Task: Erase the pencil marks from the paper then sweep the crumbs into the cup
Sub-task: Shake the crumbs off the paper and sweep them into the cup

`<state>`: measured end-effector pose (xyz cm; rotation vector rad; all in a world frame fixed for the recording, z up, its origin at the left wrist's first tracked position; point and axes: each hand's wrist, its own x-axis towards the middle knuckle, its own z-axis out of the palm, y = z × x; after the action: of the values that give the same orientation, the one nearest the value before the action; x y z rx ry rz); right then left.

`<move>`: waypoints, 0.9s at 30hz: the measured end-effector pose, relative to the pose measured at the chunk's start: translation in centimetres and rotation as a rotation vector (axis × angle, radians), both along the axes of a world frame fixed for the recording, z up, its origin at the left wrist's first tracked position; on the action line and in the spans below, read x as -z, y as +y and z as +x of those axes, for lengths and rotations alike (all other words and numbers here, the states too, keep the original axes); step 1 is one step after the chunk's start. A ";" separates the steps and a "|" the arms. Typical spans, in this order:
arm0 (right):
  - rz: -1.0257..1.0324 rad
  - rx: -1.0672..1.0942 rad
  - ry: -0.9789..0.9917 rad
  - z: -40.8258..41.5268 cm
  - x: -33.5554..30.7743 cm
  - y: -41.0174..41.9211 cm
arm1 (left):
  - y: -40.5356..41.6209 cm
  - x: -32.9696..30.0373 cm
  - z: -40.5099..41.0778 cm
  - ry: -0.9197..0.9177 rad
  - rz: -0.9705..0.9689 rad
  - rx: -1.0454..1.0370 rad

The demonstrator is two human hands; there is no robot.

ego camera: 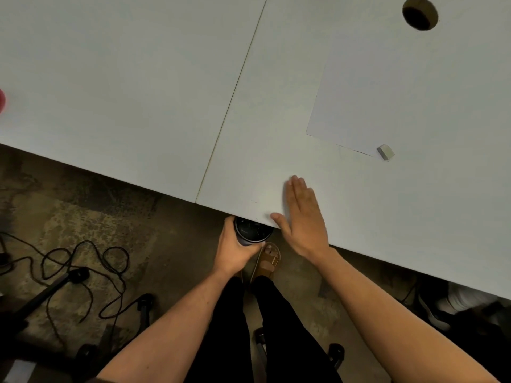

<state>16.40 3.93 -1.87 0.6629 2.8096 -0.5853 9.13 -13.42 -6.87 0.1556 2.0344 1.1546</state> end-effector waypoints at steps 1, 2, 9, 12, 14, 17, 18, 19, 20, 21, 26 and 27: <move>0.037 -0.019 -0.036 -0.3 0.2 0.0 | 0.0 0.1 0.0 0.002 -0.003 0.001; 0.065 -0.053 -0.059 -0.6 0.3 -0.3 | 0.0 0.1 0.0 0.004 -0.006 0.006; 0.038 -0.403 -0.021 -1.1 0.3 -4.4 | -0.2 0.1 -0.1 0.039 -0.033 0.076; 0.009 -0.484 -0.021 0.9 0.7 -4.8 | -0.4 0.0 -0.3 0.036 -0.025 0.057; -0.027 -0.512 0.006 1.5 0.5 -4.7 | -0.3 -0.1 -0.3 0.027 -0.011 0.037; -0.110 -0.372 0.127 1.8 -0.4 -3.8 | -0.2 -0.1 -0.3 0.024 0.011 0.029; -0.099 -0.251 0.152 1.8 -0.6 -3.1 | -0.3 0.0 -0.3 0.023 0.012 0.022; -0.066 -0.114 0.151 1.9 -0.7 -2.2 | -0.3 0.1 -0.3 0.023 0.009 0.013; -0.028 0.012 0.127 1.8 -0.6 -1.1 | -0.4 0.2 -0.3 0.023 0.007 0.010; -0.002 0.103 0.094 1.6 -0.4 -0.2 | -0.5 0.4 -0.3 0.022 0.004 0.014; 0.072 -0.008 -0.067 -0.5 0.3 0.9 | -0.6 0.5 -0.2 0.020 0.000 0.037; 0.083 -0.081 -0.072 -0.9 0.4 0.4 | -0.6 0.4 -0.2 0.021 -0.004 0.037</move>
<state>15.55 4.35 -2.25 0.5706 2.7909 -0.4240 8.92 -14.01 -7.31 0.2029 2.0436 1.1300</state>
